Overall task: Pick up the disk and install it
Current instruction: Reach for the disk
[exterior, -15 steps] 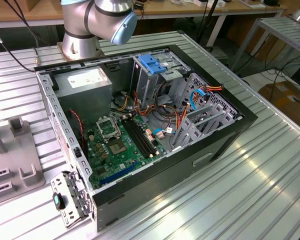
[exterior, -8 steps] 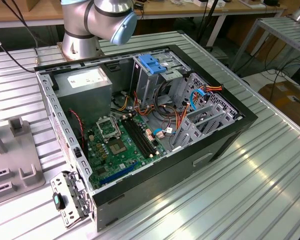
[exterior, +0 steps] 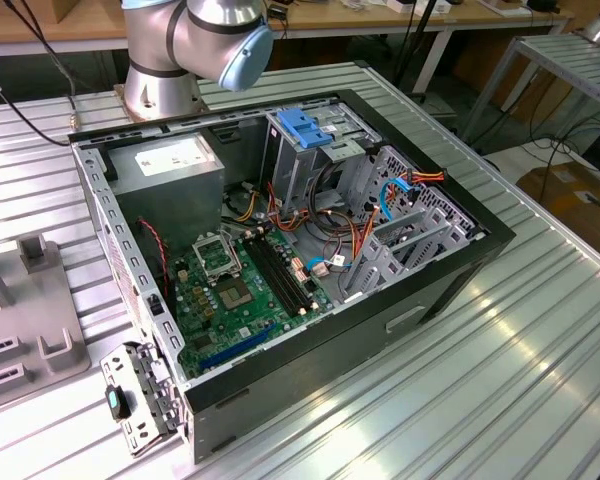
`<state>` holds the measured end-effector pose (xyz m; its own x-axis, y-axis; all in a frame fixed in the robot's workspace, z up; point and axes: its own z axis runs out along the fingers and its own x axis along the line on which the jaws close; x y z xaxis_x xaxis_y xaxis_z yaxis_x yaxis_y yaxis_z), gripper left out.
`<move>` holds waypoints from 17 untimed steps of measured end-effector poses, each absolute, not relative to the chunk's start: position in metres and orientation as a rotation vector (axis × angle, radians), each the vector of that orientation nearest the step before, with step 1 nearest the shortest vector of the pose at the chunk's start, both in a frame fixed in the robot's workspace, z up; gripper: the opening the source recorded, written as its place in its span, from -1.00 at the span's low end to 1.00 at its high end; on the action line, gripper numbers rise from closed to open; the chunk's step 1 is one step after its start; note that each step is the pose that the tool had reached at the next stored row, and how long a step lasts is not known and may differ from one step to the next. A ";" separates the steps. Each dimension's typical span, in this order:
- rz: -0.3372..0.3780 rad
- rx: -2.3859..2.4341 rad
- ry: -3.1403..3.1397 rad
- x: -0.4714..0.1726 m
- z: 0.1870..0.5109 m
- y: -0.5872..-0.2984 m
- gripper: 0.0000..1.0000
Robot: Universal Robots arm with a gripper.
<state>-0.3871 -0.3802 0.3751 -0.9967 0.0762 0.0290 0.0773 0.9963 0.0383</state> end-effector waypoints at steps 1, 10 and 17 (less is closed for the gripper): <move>-0.061 -0.120 -3.111 -0.387 0.375 -0.380 -0.79; -0.061 -0.119 -3.111 -0.387 0.370 -0.353 -0.79; -0.061 -0.120 -3.111 -0.399 0.363 -0.334 -0.79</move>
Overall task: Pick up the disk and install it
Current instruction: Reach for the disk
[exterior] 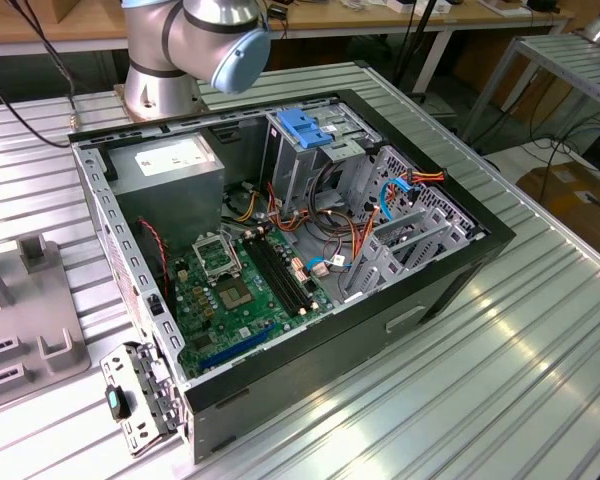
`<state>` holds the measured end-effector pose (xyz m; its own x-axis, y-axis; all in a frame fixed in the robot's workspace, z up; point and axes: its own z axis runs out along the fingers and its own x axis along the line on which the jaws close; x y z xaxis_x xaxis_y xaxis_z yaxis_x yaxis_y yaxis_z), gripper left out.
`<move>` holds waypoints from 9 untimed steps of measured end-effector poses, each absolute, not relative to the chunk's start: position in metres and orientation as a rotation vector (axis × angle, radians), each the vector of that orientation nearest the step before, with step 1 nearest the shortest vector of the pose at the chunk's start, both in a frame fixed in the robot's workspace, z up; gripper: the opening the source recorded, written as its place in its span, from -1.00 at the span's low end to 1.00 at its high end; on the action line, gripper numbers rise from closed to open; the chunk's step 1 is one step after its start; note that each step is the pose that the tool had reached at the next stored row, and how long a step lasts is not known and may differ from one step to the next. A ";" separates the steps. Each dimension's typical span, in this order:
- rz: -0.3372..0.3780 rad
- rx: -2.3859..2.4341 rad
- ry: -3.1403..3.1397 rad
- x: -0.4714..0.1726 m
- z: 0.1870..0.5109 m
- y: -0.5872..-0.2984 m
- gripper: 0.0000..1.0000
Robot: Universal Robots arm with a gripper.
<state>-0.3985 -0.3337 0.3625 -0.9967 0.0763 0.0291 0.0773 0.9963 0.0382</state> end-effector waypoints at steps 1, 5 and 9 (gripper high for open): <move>-0.061 -0.120 -3.111 -0.400 0.361 -0.332 -0.79; -0.061 -0.120 -3.111 -0.405 0.357 -0.326 -0.79; -0.061 -0.120 -3.111 -0.405 0.353 -0.326 -0.79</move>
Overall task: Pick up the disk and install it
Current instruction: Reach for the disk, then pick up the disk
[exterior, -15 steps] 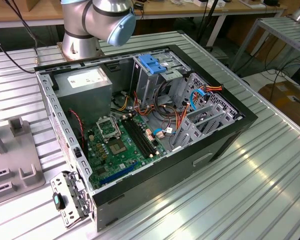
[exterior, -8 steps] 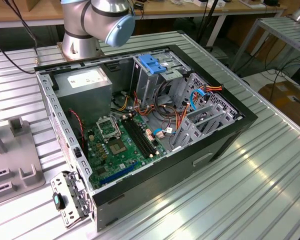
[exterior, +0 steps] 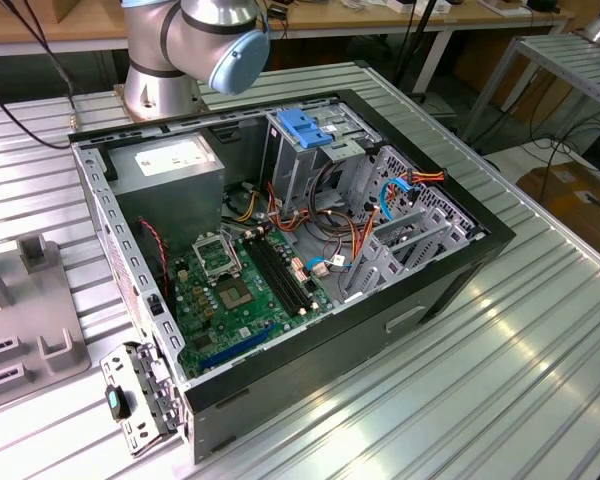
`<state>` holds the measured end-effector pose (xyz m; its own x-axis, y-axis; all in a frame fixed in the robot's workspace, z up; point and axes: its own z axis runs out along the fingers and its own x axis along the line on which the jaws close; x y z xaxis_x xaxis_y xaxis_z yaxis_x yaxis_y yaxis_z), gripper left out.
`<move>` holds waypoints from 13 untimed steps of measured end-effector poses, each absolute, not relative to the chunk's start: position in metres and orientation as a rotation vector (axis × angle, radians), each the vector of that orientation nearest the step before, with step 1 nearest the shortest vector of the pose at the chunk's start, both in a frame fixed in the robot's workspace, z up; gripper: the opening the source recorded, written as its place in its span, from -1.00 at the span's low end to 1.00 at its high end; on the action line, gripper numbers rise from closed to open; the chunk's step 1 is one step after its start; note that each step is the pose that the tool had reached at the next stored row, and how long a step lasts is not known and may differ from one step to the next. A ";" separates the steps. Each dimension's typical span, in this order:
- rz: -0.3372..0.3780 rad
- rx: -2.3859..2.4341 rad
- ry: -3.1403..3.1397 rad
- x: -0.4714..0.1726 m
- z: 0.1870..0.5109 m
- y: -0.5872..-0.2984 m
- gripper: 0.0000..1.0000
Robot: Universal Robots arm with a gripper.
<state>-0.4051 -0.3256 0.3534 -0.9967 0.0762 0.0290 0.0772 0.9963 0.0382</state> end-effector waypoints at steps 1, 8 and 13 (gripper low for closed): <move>-0.061 -0.120 -3.111 -0.405 0.352 -0.326 -0.79; -0.061 -0.120 -3.111 -0.405 0.350 -0.325 -0.79; -0.061 -0.120 -3.111 -0.405 0.350 -0.325 -0.79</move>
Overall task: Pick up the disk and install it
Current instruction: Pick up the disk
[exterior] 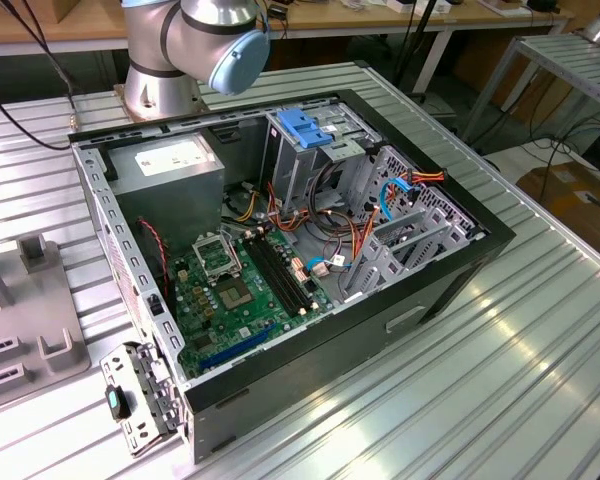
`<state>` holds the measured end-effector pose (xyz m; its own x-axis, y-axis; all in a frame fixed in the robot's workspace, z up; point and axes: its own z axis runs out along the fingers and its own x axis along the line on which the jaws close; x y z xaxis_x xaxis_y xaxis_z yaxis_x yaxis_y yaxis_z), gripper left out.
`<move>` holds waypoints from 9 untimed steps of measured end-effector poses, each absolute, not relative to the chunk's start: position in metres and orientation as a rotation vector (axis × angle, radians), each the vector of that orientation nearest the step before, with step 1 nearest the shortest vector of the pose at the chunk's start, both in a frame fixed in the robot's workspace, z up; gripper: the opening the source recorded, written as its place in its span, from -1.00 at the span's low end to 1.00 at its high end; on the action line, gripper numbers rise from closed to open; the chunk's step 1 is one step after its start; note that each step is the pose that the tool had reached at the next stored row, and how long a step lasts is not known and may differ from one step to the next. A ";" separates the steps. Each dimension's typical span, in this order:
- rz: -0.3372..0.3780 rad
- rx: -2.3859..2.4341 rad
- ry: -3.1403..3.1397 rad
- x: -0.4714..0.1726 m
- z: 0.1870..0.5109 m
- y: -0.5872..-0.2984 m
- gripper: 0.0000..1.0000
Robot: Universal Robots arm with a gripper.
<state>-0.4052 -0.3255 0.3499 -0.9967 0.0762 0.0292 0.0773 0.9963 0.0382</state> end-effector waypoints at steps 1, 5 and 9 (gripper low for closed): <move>-0.061 -0.120 -3.111 -0.405 0.350 -0.325 -0.79; -0.061 -0.117 -3.111 -0.405 0.350 -0.325 -0.79; -0.061 -0.078 -3.112 -0.405 0.350 -0.325 -0.79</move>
<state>-0.4052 -0.3255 0.3498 -0.9984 0.0495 0.0291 0.0506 0.9980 0.0383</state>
